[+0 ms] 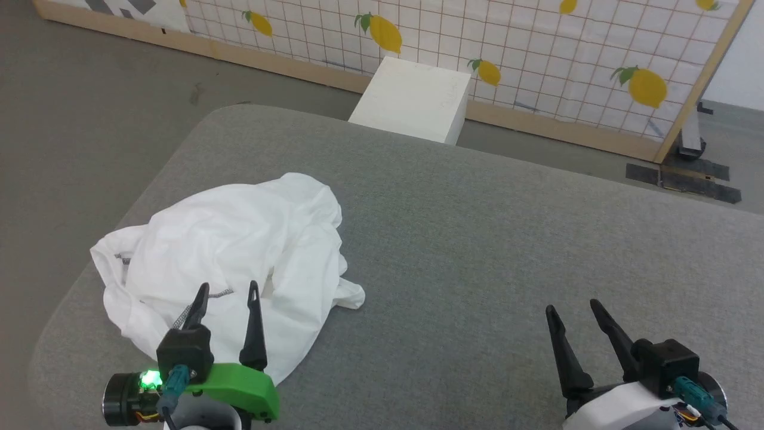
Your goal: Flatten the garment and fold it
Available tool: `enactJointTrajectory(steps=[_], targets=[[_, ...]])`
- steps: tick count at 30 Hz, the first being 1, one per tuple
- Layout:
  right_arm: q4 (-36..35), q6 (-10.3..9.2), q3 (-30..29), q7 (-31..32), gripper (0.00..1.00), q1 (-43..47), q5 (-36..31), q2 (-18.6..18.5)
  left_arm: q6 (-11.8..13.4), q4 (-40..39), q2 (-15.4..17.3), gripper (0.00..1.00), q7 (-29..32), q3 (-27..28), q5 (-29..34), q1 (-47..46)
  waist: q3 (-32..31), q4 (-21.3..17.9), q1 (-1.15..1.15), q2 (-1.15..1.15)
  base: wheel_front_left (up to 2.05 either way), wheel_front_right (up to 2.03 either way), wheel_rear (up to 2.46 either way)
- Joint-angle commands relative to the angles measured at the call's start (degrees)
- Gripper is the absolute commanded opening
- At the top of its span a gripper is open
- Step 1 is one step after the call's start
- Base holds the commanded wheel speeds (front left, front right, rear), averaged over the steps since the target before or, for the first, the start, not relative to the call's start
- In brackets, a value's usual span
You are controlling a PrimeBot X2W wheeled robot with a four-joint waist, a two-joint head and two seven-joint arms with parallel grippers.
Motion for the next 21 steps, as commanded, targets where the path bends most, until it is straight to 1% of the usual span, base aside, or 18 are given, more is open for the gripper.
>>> enactJointTrajectory(steps=[1,21], targets=[[0.2,-0.07,0.2,-0.7,1.0,0.9,0.7,0.0,0.4,0.2,-0.1,1.0,-0.6,-0.2,-0.8,0.3,0.1,0.6,0.0,0.0,0.0,0.0,0.0],[-0.7,-0.08,1.4,-1.9,1.0,1.4,1.2,0.1,1.0,1.2,-0.2,1.0,-2.9,-1.2,-1.4,0.4,0.2,4.8,0.0,0.0,0.0,0.0,0.0]])
